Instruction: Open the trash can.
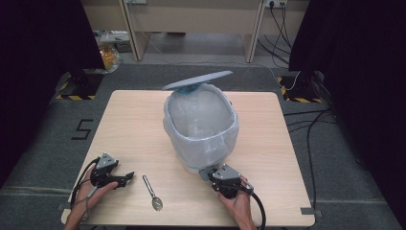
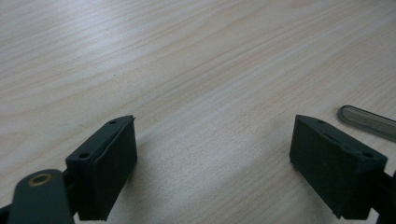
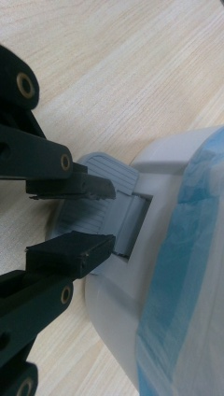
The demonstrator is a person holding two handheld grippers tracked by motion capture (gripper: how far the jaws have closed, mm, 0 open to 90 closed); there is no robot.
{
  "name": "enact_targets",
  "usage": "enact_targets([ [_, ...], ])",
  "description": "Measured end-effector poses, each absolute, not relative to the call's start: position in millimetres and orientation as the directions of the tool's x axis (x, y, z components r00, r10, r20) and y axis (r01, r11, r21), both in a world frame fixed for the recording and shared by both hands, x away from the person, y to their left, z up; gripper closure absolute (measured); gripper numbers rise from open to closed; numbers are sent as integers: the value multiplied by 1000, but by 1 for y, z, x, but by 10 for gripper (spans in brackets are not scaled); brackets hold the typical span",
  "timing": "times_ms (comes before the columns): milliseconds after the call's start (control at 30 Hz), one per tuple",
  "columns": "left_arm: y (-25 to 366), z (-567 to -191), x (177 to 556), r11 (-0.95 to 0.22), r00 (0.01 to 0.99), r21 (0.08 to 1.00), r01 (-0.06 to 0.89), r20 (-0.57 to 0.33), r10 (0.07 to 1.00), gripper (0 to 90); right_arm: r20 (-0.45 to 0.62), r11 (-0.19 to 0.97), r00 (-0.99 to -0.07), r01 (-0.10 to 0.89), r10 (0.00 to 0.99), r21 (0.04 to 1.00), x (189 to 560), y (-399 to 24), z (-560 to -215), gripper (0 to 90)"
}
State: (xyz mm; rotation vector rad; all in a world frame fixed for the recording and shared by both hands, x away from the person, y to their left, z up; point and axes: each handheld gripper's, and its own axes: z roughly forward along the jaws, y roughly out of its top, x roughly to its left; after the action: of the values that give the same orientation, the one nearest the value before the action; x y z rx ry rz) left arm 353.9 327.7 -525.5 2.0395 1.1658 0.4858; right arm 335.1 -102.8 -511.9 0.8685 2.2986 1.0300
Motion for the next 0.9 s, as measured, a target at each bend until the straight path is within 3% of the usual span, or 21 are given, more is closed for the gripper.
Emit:
enact_targets([
  [200, 328, -523, 352, -324, 528, 770, 549, -20, 849, 161, -159, 518, -688, 353, 708, 779, 335, -103, -512, 710],
  [500, 321, -503, 341, -289, 603, 828, 481, -74, 794, 160, -158, 518, -688, 355, 708, 778, 335, -103, -512, 710],
  [900, 299, -502, 330, -375, 716, 830, 413, -41, 697, 159, -159, 519, -688, 355, 709, 778, 335, -103, -512, 710],
])
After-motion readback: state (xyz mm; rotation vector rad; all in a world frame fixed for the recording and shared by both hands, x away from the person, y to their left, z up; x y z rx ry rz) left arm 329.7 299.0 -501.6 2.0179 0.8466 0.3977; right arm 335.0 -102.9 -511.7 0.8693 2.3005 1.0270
